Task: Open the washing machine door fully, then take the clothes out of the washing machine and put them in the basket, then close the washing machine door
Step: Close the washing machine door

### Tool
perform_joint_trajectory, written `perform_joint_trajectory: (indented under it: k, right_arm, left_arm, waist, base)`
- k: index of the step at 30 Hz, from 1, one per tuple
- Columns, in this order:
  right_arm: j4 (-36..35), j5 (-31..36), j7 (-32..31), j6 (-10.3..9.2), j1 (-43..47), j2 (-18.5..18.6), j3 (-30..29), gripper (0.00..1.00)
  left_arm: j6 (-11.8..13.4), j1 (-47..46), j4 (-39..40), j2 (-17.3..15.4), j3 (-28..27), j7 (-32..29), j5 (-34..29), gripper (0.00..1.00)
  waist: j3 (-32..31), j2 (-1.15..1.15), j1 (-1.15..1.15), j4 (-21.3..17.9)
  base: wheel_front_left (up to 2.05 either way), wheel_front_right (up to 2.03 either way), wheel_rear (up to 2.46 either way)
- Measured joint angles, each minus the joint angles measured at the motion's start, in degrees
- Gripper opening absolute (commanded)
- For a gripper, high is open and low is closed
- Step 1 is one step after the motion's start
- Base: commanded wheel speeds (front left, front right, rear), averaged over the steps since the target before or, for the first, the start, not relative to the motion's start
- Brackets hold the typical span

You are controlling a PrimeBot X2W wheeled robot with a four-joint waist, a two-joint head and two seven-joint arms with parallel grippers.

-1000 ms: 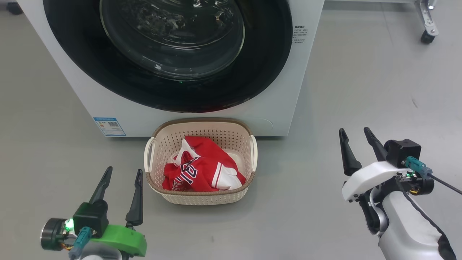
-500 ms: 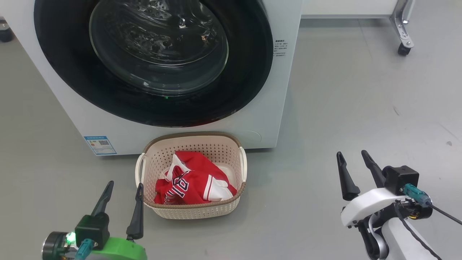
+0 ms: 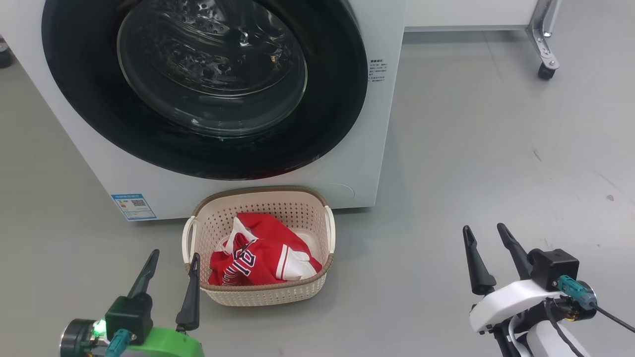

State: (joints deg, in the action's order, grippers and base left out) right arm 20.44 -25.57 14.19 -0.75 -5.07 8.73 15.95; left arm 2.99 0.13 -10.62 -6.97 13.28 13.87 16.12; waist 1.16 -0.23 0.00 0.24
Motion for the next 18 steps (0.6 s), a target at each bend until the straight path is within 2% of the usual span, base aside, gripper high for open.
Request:
perform_joint_trajectory:
  k: [11,18]
  right_arm:
    - [-3.9,0.1,0.0,-1.45,2.4,0.7,-0.2,1.00]
    - [-5.5,0.1,-0.1,-1.52,3.4,0.8,-0.3,1.00]
  left_arm:
    - [0.0,0.7,0.6,-0.1,0.2,-0.3,0.0,1.00]
    - [0.0,0.8,1.0,-0.2,0.1,-0.5,0.0,1.00]
  waist:
    - [0.1,0.00,0.00,-0.1]
    - [0.2,0.00,0.00,-0.1]
  base:
    - [0.00,0.00,0.00]
    - [0.00,0.00,0.00]
